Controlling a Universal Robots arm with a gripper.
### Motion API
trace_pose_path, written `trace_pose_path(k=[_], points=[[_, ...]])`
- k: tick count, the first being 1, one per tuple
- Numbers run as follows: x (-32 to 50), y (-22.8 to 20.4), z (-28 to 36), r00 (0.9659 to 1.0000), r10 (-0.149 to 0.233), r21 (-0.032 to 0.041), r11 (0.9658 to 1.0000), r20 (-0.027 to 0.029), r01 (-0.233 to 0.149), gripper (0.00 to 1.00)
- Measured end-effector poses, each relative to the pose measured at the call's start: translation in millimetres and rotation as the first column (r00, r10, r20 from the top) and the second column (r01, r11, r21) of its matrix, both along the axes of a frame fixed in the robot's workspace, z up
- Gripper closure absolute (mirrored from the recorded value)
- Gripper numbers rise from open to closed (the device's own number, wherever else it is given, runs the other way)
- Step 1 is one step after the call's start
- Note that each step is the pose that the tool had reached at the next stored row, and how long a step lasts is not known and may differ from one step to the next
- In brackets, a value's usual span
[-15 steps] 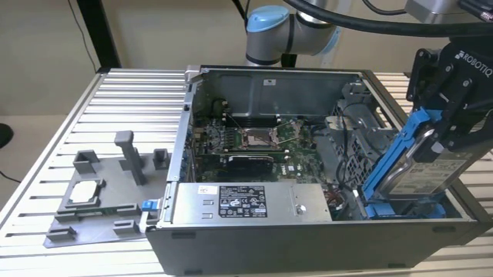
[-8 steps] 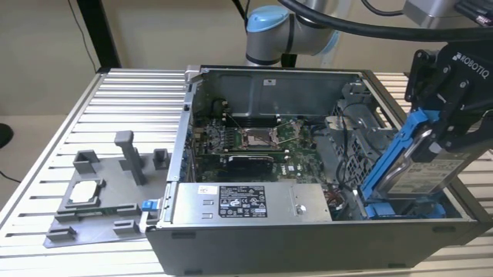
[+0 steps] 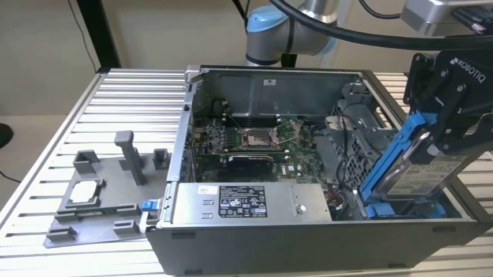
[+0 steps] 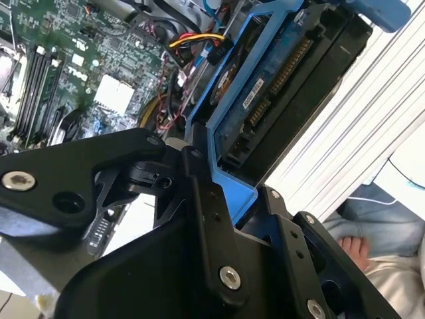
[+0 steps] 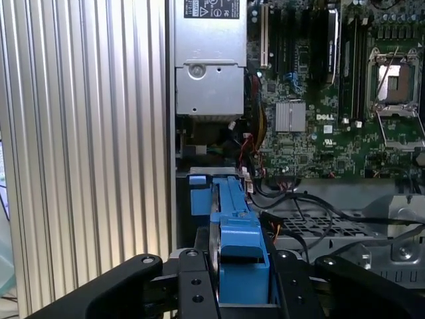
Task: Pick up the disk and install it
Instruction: 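Pick up the disk, then insert the disk into the insertion slot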
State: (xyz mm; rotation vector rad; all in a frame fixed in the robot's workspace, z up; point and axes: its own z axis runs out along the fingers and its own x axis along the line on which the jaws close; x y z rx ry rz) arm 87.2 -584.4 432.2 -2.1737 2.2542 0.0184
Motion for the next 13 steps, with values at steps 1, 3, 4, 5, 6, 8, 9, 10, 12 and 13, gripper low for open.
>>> trace_pose_path(k=[1,3,4,5,6,8,9,10,12,13], points=[[0.1,0.0,-0.8,1.0000,0.000,0.0001,1.0000,0.0003,0.000,1.00],[0.1,0.0,-2.6,1.0000,0.000,0.0002,1.0000,0.0007,0.000,1.00],[0.1,0.0,-3.7,1.0000,0.000,0.0002,1.0000,0.0007,0.000,1.00],[0.1,0.0,-5.2,1.0000,0.000,0.0003,1.0000,0.0008,0.000,1.00],[0.1,0.0,-6.6,1.0000,0.000,0.0003,1.0000,0.0008,0.000,1.00],[0.0,0.0,-9.6,1.0000,0.000,0.0002,1.0000,0.0008,0.000,1.00],[0.0,0.0,-11.2,1.0000,0.000,0.0002,1.0000,0.0009,0.000,1.00],[0.0,0.0,-12.9,1.0000,0.000,0.0002,1.0000,0.0009,0.000,1.00],[0.0,0.0,-16.2,1.0000,0.000,0.0002,1.0000,0.0009,0.000,1.00],[0.0,0.0,-17.9,1.0000,0.000,0.0002,1.0000,0.0009,0.000,1.00]])
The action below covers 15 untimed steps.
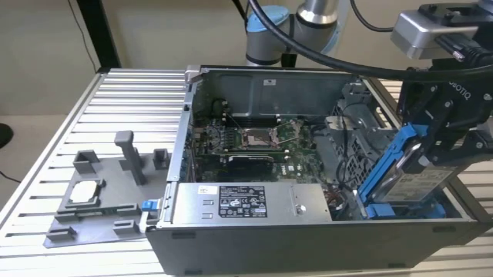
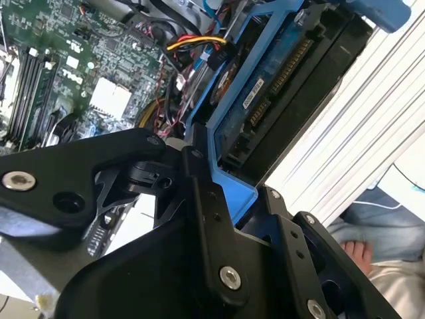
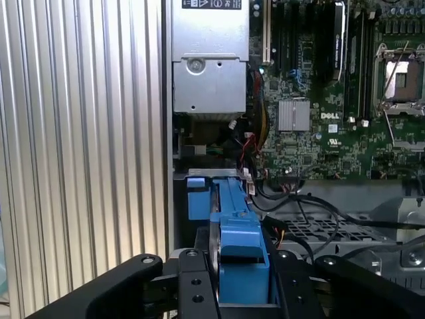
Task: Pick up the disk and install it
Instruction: 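Insert the disk into the insertion slot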
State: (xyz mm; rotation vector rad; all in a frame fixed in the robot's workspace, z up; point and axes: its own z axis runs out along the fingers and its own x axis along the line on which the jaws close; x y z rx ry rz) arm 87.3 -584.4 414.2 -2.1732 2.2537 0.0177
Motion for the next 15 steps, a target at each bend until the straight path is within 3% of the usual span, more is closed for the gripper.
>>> trace_pose_path(k=[7,14,15], points=[[0.0,0.0,-11.0,1.0000,0.000,-0.0001,1.0000,0.0000,0.000,1.00],[0.0,0.0,-12.1,1.0000,0.000,0.0024,1.0000,0.0003,0.000,1.00],[0.0,0.0,-12.1,1.0000,0.000,0.0025,1.0000,0.0003,0.000,0.00]])
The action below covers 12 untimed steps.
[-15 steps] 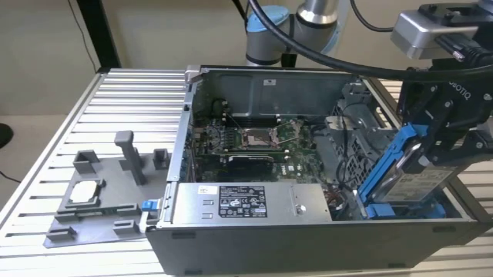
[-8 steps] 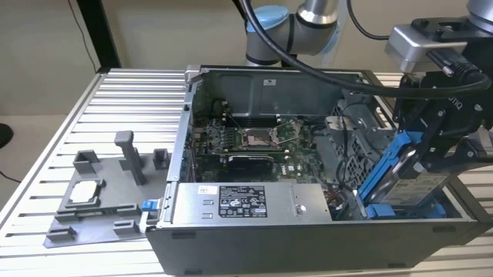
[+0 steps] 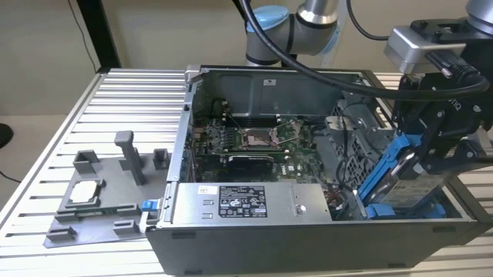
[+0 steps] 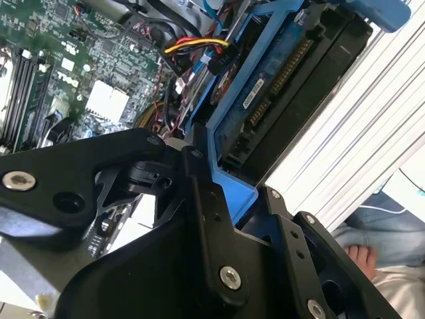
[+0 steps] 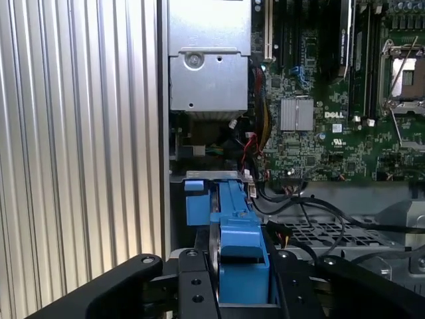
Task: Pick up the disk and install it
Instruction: 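Insert the disk into the insertion slot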
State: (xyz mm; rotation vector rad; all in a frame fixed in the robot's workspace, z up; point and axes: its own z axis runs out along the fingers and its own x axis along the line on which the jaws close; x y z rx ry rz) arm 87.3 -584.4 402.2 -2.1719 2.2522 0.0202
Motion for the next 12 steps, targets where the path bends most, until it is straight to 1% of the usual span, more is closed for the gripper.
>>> trace_pose_path(k=[8,10,12], points=[[0.0,0.0,-0.1,1.0000,0.000,0.0030,1.0000,0.0001,0.000,0.00],[0.0,0.0,-0.1,1.0000,0.000,0.0107,0.9999,0.0003,0.000,0.00],[0.0,0.0,-0.1,1.0000,0.000,0.0114,0.9999,0.0003,0.000,0.00]])
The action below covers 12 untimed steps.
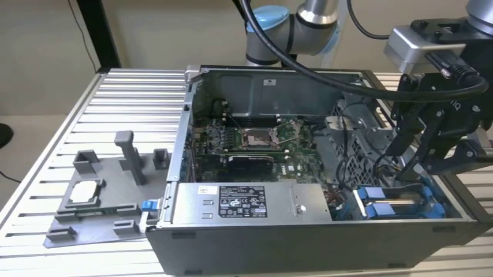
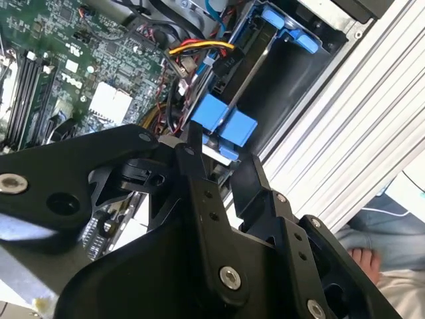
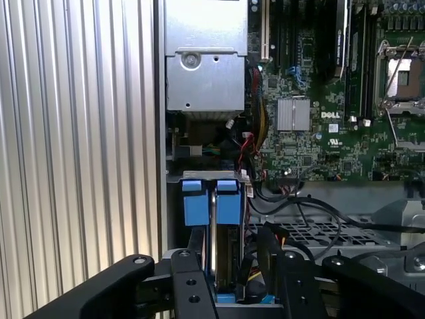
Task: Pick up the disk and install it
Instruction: 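Insert the disk into the insertion slot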
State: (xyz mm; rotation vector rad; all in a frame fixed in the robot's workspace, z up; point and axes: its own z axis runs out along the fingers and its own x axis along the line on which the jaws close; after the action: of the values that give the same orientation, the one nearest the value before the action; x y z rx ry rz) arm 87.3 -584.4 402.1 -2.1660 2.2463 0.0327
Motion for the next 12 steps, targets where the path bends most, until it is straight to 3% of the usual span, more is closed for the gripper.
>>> trace_pose_path(k=[9,12], points=[[0.0,0.0,-0.6,1.0000,0.000,0.0009,1.0000,0.0007,0.000,0.00],[0.0,0.1,-2.3,0.9999,0.000,0.0081,1.0000,0.0105,0.000,0.00]])
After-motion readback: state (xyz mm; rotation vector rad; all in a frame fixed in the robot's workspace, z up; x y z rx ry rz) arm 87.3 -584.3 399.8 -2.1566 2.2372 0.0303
